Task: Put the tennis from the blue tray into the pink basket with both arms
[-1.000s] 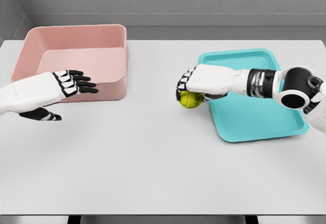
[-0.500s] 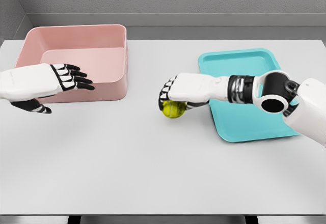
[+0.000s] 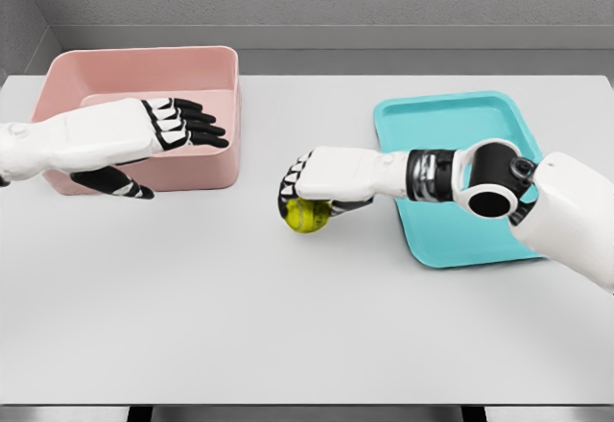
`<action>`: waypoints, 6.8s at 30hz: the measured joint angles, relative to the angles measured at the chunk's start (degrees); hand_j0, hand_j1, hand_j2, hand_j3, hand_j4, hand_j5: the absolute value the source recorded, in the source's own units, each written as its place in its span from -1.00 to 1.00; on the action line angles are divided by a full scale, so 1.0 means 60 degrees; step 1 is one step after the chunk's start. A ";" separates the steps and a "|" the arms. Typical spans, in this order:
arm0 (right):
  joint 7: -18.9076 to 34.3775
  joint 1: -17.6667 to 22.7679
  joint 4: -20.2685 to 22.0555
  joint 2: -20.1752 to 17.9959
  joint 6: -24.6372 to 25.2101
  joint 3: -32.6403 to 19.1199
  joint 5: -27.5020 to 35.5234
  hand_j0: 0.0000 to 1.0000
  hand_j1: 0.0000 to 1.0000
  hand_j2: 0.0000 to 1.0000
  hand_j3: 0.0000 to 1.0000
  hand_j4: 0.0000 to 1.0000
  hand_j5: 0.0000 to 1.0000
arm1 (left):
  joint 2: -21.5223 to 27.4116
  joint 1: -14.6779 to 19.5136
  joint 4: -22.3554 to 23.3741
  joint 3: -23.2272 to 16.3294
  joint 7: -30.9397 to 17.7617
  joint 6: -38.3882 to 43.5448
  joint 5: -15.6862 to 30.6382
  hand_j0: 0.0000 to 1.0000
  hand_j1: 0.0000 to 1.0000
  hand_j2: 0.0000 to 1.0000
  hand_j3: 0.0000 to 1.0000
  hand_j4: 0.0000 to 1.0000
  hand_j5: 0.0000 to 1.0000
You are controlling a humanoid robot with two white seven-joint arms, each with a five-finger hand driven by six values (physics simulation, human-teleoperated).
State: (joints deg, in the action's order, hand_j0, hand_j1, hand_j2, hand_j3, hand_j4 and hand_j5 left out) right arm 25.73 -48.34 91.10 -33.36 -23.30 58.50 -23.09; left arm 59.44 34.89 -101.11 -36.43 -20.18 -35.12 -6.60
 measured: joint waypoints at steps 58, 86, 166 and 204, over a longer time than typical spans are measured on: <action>-0.3342 0.0410 -0.0787 -0.3704 -0.0064 -0.1927 -0.0001 1.00 1.00 1.00 1.00 1.00 1.00 | -0.2428 0.1303 0.0022 -0.2534 -0.0332 0.0001 -0.1511 1.00 1.00 1.00 1.00 1.00 1.00; -0.3361 0.0820 -0.0798 -0.3717 -0.0075 -0.1753 0.0000 1.00 1.00 1.00 1.00 1.00 1.00 | -0.3904 0.1362 0.1907 -0.2959 -0.0602 0.0001 -0.1992 1.00 1.00 1.00 1.00 1.00 1.00; -0.3361 0.0923 -0.0773 -0.3750 -0.0075 -0.1771 0.0001 1.00 1.00 1.00 1.00 1.00 1.00 | -0.3624 0.2489 0.2215 -0.3372 -0.0783 0.0098 -0.1541 0.07 0.07 0.07 0.07 0.07 0.07; -0.3361 0.0967 -0.0702 -0.3704 -0.0075 -0.1772 0.0001 1.00 1.00 1.00 1.00 1.00 1.00 | -0.3449 0.3647 0.7004 -0.2370 -0.0825 0.0157 -0.1343 0.06 0.06 0.06 0.06 0.06 0.06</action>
State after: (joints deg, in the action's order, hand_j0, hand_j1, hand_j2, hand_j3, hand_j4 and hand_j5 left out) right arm 5.57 -42.54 86.89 -55.59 -23.75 47.87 -23.08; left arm 38.74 56.78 -59.09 -50.65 -25.13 -34.17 -14.66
